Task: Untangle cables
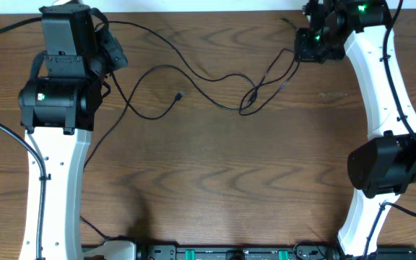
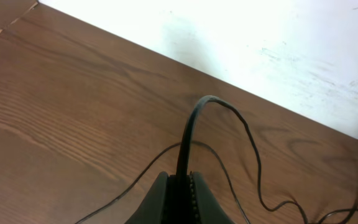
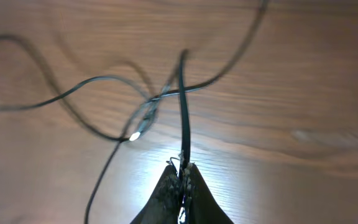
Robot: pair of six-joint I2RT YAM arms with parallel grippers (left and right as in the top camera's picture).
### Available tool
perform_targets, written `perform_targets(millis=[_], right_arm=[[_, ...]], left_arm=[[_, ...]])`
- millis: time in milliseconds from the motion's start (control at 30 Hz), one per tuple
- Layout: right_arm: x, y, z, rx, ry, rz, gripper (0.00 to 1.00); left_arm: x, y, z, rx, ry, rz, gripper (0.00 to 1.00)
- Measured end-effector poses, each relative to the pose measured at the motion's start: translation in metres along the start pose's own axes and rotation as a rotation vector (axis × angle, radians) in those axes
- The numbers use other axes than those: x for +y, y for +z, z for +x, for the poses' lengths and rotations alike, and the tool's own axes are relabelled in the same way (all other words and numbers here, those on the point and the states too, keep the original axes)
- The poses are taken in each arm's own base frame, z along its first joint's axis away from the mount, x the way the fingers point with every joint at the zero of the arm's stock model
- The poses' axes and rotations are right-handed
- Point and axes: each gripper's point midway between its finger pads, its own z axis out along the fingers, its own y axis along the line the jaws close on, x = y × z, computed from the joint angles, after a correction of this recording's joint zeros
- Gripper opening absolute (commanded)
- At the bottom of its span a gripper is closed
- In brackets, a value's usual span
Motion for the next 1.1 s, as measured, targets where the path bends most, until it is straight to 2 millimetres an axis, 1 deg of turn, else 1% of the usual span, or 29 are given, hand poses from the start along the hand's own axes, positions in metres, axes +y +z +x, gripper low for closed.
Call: perform_targets(millis=[67, 200, 300, 367, 400, 500, 633, 700, 767, 833, 900, 967, 1000, 1033, 1067, 1100], right_arm=[[0.018, -0.002, -0.001, -0.003, -0.05, -0.088, 0.01], [0.068, -0.018, -0.002, -0.033, -0.165, -0.273, 0.01], [0.101, -0.038, 0.003, -0.062, -0.233, -0.364, 0.01], [0.12, -0.06, 0.004, -0.109, -0.283, -0.408, 0.01], [0.126, -0.072, 0.003, -0.137, -0.302, -0.422, 0.01], [0.139, -0.122, 0.001, -0.259, -0.362, -0.45, 0.01], [0.147, -0.185, 0.004, -0.41, -0.418, -0.429, 0.01], [0.146, -0.209, 0.008, -0.466, -0.43, -0.4, 0.01], [0.144, -0.223, 0.013, -0.491, -0.429, -0.373, 0.01], [0.14, -0.223, 0.016, -0.483, -0.419, -0.353, 0.04], [0.134, -0.213, 0.017, -0.449, -0.397, -0.326, 0.08], [0.128, -0.198, 0.016, -0.406, -0.374, -0.305, 0.1], [0.124, -0.189, 0.015, -0.38, -0.363, -0.291, 0.11], [0.121, -0.181, 0.015, -0.359, -0.352, -0.28, 0.12], [0.116, -0.17, 0.014, -0.33, -0.337, -0.261, 0.13], [0.112, -0.163, 0.014, -0.31, -0.328, -0.249, 0.14]], left_arm=[[0.0, 0.0, 0.001, 0.002, 0.0, 0.0, 0.07], [-0.002, 0.0, 0.002, 0.012, 0.001, 0.013, 0.07], [-0.004, 0.003, 0.006, 0.03, 0.003, 0.022, 0.07], [-0.005, 0.01, 0.011, 0.055, 0.008, 0.019, 0.07], [-0.005, 0.015, 0.014, 0.068, 0.01, 0.015, 0.07], [-0.006, 0.03, 0.024, 0.112, 0.018, 0.006, 0.07], [-0.009, 0.052, 0.038, 0.175, 0.026, 0.005, 0.07], [-0.011, 0.06, 0.044, 0.2, 0.028, 0.01, 0.07], [-0.014, 0.065, 0.048, 0.221, 0.029, 0.019, 0.07], [-0.016, 0.069, 0.053, 0.24, 0.029, 0.03, 0.07], [-0.018, 0.074, 0.058, 0.263, 0.029, 0.04, 0.08], [-0.019, 0.079, 0.066, 0.299, 0.033, 0.044, 0.16], [-0.02, 0.082, 0.07, 0.314, 0.038, 0.047, 0.17], [-0.02, 0.084, 0.074, 0.328, 0.04, 0.047, 0.24], [-0.021, 0.087, 0.077, 0.342, 0.046, 0.052, 0.29], [-0.022, 0.09, 0.081, 0.357, 0.059, 0.061, 0.31]])
